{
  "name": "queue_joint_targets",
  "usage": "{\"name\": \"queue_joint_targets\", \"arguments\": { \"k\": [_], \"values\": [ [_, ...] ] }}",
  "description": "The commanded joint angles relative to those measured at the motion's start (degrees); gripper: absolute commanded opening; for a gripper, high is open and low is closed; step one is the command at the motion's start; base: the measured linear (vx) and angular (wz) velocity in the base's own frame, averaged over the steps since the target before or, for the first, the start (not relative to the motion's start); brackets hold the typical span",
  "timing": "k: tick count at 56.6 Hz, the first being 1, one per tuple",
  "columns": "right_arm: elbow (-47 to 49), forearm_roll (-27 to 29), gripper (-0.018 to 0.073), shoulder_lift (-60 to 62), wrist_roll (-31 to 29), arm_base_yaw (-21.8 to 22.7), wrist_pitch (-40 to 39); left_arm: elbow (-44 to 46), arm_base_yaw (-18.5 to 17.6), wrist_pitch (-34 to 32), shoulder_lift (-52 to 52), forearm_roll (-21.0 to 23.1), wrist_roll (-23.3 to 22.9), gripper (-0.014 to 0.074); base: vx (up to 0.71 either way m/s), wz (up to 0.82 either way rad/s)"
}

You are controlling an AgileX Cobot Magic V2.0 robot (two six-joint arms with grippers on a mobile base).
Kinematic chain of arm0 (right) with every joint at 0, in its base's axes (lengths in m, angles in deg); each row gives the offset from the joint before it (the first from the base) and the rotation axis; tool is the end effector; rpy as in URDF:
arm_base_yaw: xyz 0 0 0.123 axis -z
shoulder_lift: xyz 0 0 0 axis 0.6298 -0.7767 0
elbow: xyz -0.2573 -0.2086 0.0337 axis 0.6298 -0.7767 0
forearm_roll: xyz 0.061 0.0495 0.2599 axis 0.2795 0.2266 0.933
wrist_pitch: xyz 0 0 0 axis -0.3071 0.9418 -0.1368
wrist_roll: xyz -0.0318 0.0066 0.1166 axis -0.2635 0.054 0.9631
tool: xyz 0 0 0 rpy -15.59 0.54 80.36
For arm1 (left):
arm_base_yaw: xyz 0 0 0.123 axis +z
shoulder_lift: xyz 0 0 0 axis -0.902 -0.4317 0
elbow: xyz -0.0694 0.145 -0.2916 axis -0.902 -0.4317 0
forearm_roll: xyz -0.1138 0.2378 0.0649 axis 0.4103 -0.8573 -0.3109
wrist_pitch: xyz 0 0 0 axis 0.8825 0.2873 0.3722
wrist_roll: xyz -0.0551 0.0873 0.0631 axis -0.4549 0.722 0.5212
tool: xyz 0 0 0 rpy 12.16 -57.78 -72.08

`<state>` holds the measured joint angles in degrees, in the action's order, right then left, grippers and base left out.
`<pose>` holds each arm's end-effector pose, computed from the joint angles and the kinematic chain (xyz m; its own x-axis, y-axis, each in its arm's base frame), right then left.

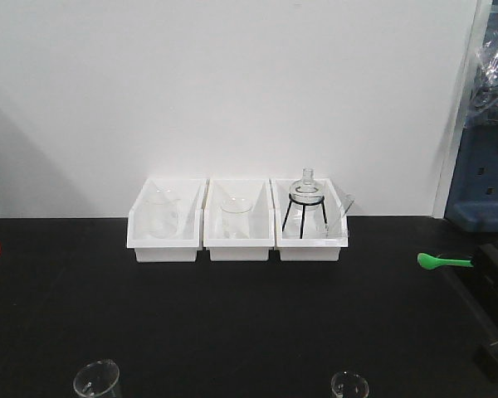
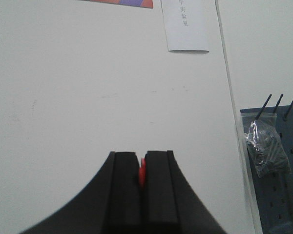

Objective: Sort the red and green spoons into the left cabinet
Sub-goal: 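Lift both spoons up out of their glass beakers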

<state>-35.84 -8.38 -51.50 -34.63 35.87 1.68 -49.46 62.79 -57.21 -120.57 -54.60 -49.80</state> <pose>0.1965 0.0432 0.3556 0.1622 0.0079 -0.9867 -0.3158 0.9478 -0.0443 0.1983 -0.0485 0.4479 0.4535 -0.1301 -0.8817 0.3932 0.9170 0.0670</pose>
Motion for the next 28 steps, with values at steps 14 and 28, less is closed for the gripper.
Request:
{"name": "queue_joint_targets", "arguments": {
  "k": [14,28],
  "values": [
    [1.9,0.8,-0.0009,0.7,0.0,0.3,-3.7,1.4,-0.2,-3.2,0.8,1.6,-0.3,-0.0006,0.0,0.0],
    [1.9,0.8,-0.0009,0.7,0.0,0.3,-3.7,1.4,-0.2,-3.2,0.8,1.6,-0.3,-0.0006,0.0,0.0]
  ]
}}
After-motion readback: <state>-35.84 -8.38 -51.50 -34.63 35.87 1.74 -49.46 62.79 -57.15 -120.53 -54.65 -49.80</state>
